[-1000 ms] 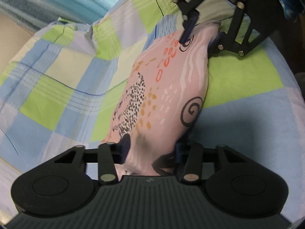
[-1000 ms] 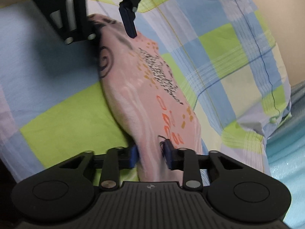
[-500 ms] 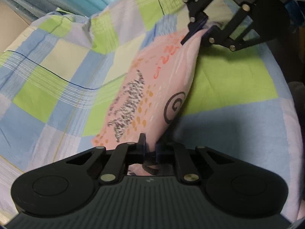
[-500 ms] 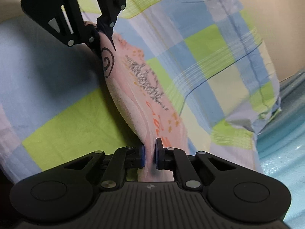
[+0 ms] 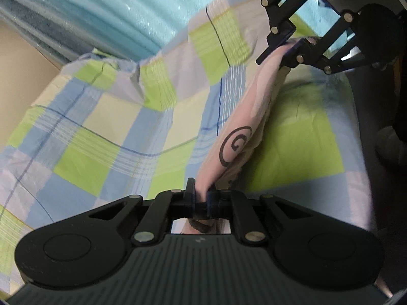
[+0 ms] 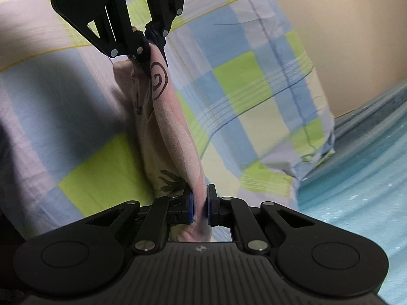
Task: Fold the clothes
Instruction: 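Lift the folded garment with both grippers and carry it toward the blue blanket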
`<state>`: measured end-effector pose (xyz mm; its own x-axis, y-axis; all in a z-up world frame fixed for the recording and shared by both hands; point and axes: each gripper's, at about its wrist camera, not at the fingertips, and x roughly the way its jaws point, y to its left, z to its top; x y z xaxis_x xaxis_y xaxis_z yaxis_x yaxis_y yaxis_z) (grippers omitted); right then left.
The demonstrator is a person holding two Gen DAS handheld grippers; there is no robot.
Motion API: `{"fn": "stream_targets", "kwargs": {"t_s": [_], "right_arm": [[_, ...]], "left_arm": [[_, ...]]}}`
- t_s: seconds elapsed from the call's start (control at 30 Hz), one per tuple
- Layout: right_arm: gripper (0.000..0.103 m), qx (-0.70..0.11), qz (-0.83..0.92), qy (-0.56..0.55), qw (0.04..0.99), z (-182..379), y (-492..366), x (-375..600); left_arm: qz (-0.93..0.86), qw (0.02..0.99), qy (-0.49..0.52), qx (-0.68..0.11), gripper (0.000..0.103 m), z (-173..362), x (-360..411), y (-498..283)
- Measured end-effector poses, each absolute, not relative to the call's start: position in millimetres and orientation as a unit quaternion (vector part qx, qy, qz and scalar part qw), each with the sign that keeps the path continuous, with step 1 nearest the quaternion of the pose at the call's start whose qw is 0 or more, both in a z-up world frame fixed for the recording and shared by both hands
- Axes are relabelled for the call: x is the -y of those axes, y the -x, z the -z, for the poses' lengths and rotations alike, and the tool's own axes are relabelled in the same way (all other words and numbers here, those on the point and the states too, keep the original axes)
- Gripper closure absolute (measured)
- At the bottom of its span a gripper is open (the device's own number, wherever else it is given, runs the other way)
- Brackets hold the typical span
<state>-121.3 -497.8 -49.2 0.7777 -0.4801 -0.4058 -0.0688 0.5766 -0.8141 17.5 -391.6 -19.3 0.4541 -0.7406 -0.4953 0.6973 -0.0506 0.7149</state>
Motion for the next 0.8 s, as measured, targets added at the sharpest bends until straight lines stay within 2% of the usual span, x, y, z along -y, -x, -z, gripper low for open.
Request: {"fn": "stream_targets", "kwargs": {"t_s": [0.33, 0.8], "right_arm": [[0.096, -0.309, 0.173, 0.453, 0.818, 12.9, 182.0, 484.9], [0.096, -0.345, 0.290, 0.420, 0.788, -13.9, 305.4, 501.6]], "left_arm": [[0.559, 0.665, -0.489, 0.079, 0.095, -7.8, 391.8, 34.6], [0.637, 0.594, -0.465, 0.162, 0.095, -30.3, 441.7, 136.2]]}}
